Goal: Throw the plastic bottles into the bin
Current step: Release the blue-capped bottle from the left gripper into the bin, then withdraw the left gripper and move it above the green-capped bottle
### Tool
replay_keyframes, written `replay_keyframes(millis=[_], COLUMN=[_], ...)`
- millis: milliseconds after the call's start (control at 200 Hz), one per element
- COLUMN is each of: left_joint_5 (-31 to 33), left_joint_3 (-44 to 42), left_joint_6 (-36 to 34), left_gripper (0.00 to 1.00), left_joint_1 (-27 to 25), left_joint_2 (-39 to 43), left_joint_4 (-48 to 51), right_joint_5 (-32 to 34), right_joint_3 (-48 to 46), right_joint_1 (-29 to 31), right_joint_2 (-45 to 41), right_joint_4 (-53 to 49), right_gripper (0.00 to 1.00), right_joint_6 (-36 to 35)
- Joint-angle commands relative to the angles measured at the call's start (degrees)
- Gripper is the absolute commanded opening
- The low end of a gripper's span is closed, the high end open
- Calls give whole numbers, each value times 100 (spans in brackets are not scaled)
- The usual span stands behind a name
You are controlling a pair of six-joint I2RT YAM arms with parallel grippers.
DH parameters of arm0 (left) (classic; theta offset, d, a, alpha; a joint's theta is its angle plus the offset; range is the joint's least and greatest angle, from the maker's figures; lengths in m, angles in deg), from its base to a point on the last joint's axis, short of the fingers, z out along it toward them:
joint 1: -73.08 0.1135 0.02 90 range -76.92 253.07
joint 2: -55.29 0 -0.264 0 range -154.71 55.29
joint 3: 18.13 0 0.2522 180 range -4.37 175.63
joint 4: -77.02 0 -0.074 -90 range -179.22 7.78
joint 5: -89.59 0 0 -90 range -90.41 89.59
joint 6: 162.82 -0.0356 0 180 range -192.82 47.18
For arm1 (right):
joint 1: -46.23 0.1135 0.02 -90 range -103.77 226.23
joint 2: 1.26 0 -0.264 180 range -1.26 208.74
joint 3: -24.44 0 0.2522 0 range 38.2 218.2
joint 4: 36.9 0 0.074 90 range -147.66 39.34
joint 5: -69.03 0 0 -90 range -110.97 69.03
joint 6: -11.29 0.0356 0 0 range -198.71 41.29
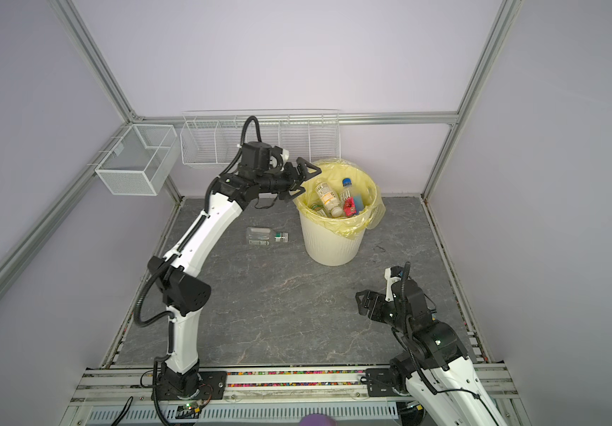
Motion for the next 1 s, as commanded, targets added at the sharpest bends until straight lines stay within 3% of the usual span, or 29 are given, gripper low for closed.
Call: replay_keyframes(millis=[0,235,595,995], left_joint_5=[303,594,1233,1751], left_joint_3=[-142,-951,-3565,-4271], left_joint_6=[-334,-866,-655,-759], left_gripper=[100,100,100,100], left_joint_1=[196,289,873,1290], left_joint_2=[923,1624,2885,2743], left_joint_4=[-125,568,-111,58], right_joint_5=[48,89,251,794], right_joint_3=[119,161,240,287], right_joint_1=[34,35,37,36], right_joint_2=[31,189,148,10], right_joint_4=[-30,26,-204,-683], right_gripper=[88,88,88,88], right_joint_6=[35,8,-19,74])
